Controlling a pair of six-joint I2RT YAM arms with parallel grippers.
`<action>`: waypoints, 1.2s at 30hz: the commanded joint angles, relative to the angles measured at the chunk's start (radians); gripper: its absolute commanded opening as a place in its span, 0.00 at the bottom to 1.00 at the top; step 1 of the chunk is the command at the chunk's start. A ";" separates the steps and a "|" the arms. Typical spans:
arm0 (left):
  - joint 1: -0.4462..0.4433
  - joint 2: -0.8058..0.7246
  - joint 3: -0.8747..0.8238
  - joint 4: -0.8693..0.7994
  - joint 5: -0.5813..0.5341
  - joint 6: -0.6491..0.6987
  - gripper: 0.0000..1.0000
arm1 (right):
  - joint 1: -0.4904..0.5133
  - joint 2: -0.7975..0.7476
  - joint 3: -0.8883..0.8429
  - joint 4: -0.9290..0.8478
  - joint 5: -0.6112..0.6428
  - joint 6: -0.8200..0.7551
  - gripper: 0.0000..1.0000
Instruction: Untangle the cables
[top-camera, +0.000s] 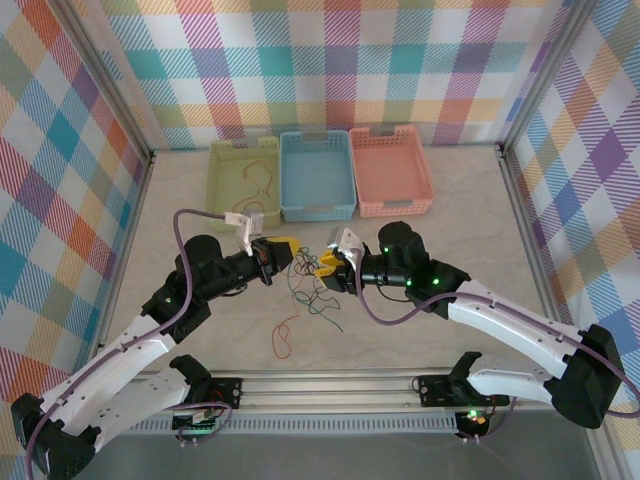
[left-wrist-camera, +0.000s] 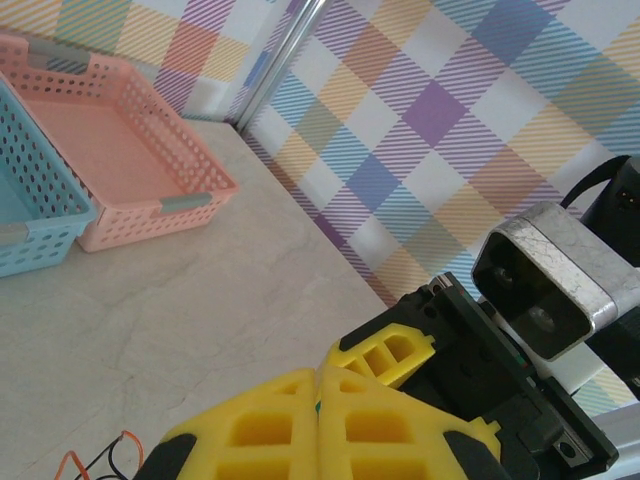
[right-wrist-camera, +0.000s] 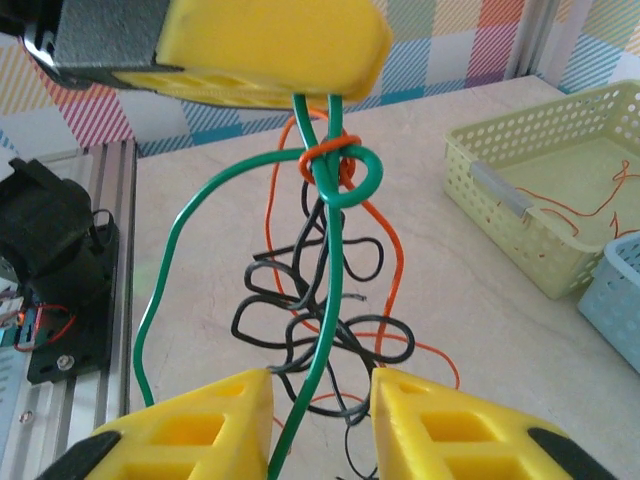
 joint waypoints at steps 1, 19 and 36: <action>-0.007 -0.016 0.017 0.000 -0.005 0.017 0.00 | -0.005 0.013 0.038 -0.052 -0.031 -0.041 0.37; -0.007 -0.068 0.077 -0.209 -0.098 0.030 0.75 | -0.023 -0.041 -0.015 0.095 0.044 -0.013 0.00; -0.012 -0.211 -0.085 -0.173 0.161 -0.081 0.71 | -0.092 -0.050 -0.037 0.158 0.030 0.146 0.00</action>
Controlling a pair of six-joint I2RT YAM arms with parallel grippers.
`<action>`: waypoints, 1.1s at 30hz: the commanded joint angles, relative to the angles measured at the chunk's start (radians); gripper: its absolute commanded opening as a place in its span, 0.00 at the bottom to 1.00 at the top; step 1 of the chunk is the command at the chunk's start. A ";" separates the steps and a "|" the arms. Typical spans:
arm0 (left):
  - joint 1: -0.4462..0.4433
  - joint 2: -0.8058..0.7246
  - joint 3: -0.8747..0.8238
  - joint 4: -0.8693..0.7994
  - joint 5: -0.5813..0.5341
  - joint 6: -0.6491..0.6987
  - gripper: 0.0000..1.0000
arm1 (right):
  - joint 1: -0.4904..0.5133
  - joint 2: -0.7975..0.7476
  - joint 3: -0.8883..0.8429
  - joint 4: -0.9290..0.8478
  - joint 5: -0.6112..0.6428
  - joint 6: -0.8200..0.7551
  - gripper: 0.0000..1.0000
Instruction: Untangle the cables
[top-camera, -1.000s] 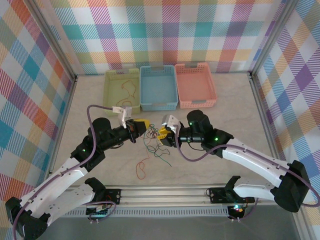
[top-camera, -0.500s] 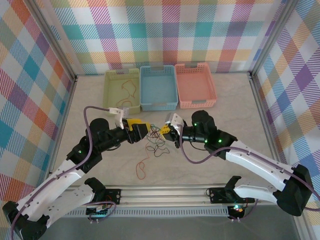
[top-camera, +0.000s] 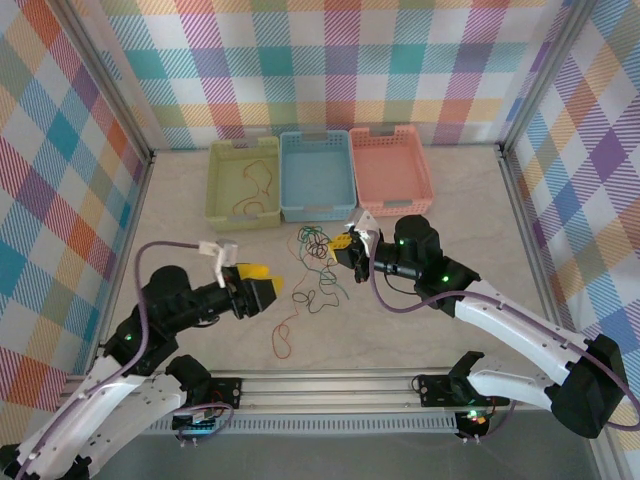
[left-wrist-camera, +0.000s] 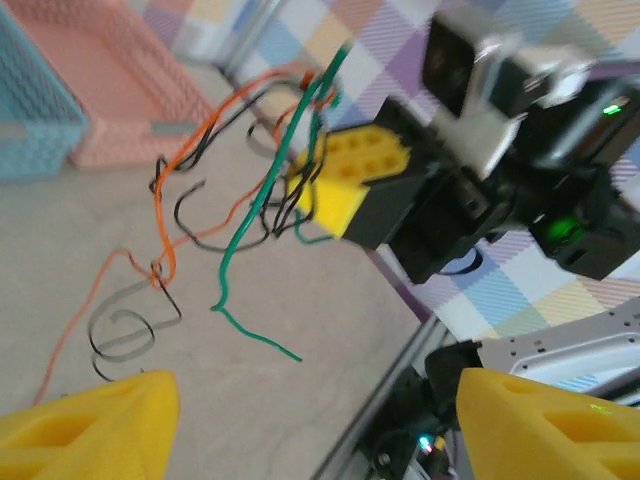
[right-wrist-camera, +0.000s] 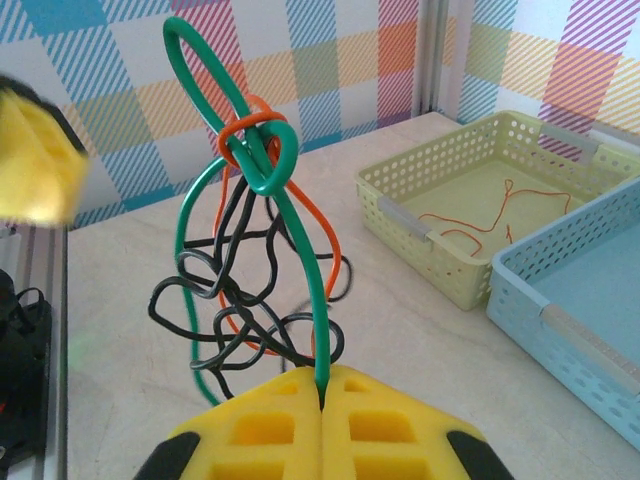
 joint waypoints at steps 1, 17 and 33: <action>-0.012 0.086 -0.035 0.178 0.113 -0.053 0.69 | -0.001 -0.009 -0.013 0.054 -0.032 0.035 0.00; -0.037 0.350 0.008 0.328 0.052 0.011 0.63 | -0.001 0.004 -0.003 0.046 -0.054 0.051 0.00; -0.039 0.428 0.019 0.379 0.025 0.051 0.28 | -0.001 0.000 -0.002 0.037 -0.061 0.054 0.00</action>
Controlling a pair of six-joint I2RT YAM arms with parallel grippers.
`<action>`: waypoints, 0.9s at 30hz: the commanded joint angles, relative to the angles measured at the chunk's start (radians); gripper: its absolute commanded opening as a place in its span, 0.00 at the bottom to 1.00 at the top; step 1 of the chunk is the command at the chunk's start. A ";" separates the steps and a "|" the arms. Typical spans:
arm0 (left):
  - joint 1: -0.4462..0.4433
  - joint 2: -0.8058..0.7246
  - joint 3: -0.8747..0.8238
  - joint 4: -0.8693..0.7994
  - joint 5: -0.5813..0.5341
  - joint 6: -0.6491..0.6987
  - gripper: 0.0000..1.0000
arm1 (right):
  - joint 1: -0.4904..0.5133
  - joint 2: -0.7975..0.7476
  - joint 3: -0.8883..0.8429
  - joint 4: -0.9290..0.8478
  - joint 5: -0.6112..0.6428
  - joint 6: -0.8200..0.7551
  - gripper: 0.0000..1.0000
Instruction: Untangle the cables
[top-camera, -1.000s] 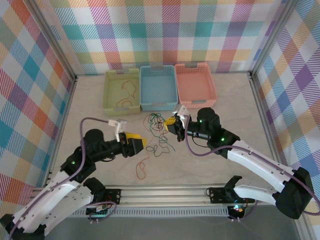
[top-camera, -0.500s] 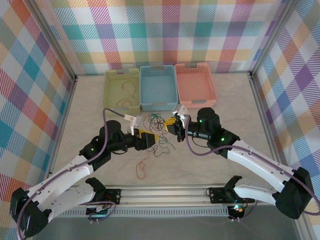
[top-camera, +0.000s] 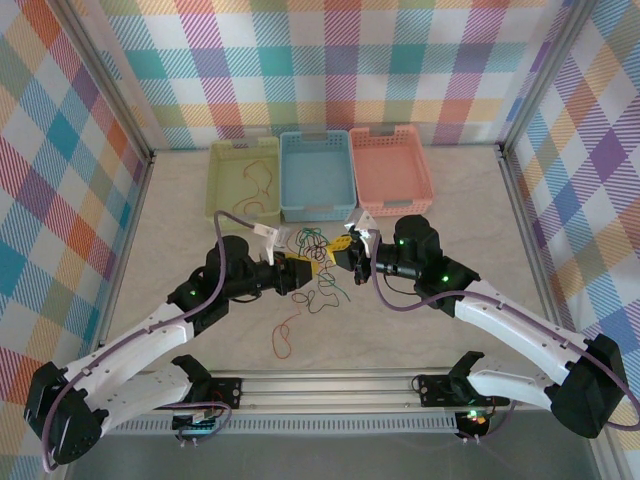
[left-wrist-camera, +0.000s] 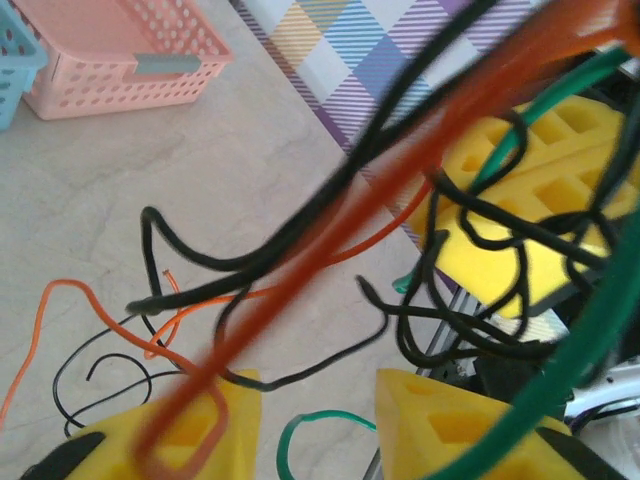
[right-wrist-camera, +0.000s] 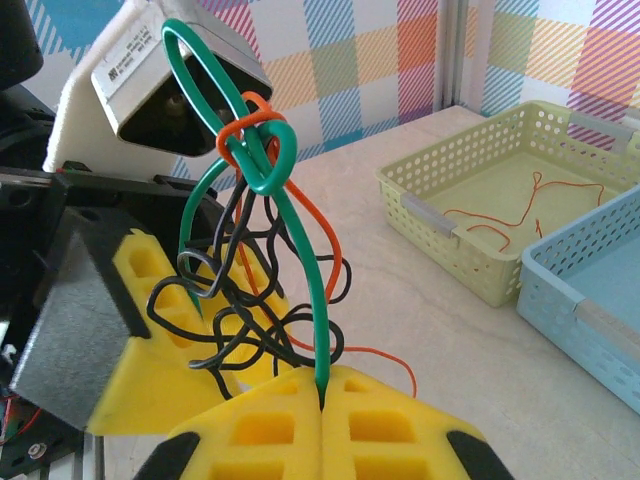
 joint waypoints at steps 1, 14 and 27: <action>-0.010 0.010 0.031 0.039 -0.006 0.013 0.23 | -0.001 -0.003 -0.002 0.036 -0.015 0.008 0.00; -0.009 -0.152 0.086 -0.223 -0.070 0.075 0.00 | -0.013 -0.044 -0.026 -0.009 0.107 -0.153 0.00; -0.010 -0.281 0.182 -0.469 -0.108 0.130 0.00 | -0.030 -0.096 -0.093 0.026 0.213 -0.309 0.00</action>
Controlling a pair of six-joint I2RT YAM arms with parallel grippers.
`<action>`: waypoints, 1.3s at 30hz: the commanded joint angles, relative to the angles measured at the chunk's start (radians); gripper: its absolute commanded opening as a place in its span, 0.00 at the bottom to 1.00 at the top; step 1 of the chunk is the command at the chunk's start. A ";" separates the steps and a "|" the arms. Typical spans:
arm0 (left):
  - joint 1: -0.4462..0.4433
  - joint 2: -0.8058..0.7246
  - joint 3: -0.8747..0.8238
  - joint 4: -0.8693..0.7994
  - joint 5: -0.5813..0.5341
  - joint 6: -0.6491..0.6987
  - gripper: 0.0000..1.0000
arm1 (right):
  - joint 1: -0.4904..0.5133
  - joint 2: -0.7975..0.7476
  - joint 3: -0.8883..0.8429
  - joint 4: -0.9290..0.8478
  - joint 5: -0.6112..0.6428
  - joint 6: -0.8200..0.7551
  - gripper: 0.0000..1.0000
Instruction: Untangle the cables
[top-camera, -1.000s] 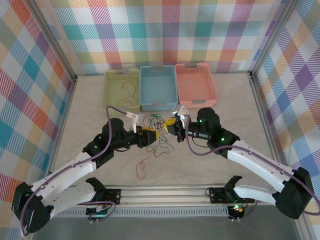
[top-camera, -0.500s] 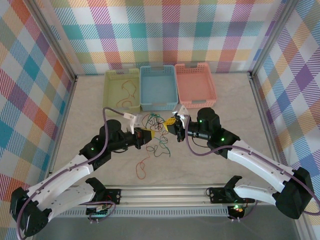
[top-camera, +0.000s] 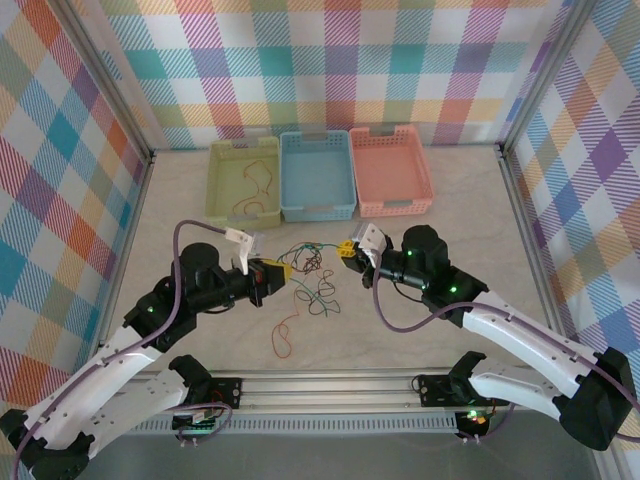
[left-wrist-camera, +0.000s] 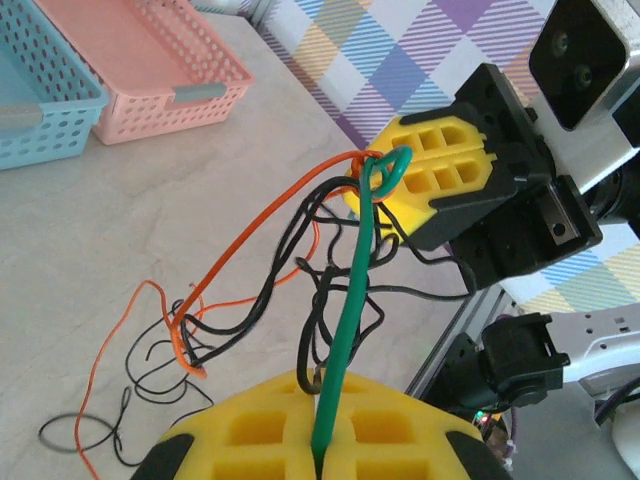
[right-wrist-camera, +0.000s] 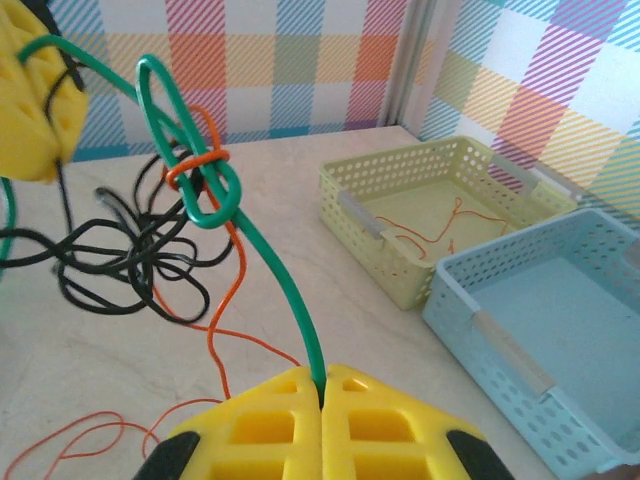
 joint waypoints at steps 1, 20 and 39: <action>-0.005 -0.038 0.053 -0.068 -0.012 0.032 0.00 | -0.025 -0.007 -0.020 0.038 0.111 -0.043 0.00; -0.006 -0.229 0.080 -0.182 -0.105 0.029 0.00 | -0.402 0.060 -0.075 0.004 0.487 0.218 0.00; -0.006 -0.122 0.037 -0.047 -0.054 0.003 0.39 | -0.476 -0.021 -0.117 0.172 -0.198 0.318 0.00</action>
